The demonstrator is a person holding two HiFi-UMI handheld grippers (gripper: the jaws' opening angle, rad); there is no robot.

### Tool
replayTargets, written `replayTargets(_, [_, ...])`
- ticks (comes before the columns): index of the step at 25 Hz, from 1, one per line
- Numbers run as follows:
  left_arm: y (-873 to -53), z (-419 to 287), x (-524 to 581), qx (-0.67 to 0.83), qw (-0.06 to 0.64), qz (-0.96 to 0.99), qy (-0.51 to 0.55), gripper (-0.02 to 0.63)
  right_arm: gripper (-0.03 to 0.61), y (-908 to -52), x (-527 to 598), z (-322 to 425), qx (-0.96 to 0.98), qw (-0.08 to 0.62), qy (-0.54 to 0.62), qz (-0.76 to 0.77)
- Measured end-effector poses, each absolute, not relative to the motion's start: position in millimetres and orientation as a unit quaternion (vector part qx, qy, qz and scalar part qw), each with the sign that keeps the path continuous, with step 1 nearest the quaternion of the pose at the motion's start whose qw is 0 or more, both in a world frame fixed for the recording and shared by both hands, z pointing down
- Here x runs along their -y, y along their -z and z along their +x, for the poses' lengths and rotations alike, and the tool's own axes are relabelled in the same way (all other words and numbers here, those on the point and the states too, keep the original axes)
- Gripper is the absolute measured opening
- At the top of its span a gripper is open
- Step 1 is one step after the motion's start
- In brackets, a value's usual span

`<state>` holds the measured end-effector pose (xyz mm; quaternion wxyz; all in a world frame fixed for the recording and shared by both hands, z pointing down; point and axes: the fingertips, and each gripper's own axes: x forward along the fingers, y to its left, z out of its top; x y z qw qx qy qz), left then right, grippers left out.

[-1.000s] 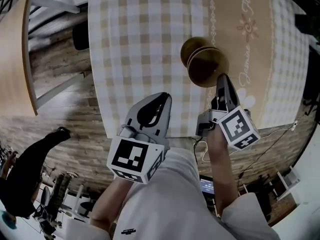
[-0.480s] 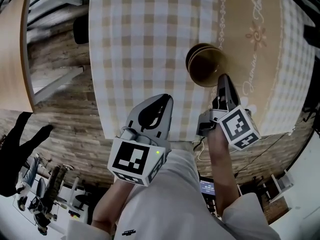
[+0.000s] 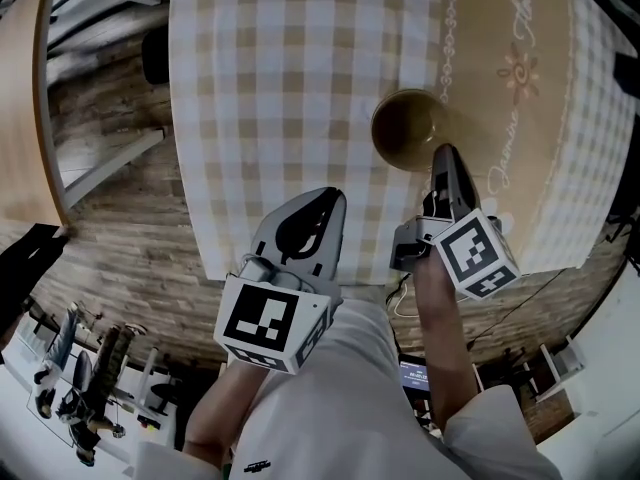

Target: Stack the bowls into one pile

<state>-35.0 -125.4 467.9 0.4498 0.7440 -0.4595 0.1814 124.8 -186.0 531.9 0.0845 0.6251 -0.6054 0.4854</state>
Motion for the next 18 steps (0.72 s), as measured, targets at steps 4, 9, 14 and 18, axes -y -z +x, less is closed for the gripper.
replayTargets(4, [-467.0,-35.0,126.0,0.459,0.449,0.745,-0.182,0.031,0.043,-528.1,185.9,126.3,0.607,0.082,-0.476,0.631])
replayTargets(9, [-465.4,-35.7,126.4,0.457,0.446,0.748,-0.180,0.031,0.043,-520.5,186.6,131.0,0.607,0.075,-0.465,0.640])
replayTargets(14, [-458.4,-31.8,122.6,0.452,0.439,0.757,-0.176,0.031,0.043,-507.2,183.3,132.8,0.617,0.073,-0.444,0.646])
replayTargets(18, [-445.9,-29.5,113.9,0.444,0.426,0.769,-0.173,0.031,0.043,-490.8,172.1,130.0,0.630,0.071,-0.424,0.647])
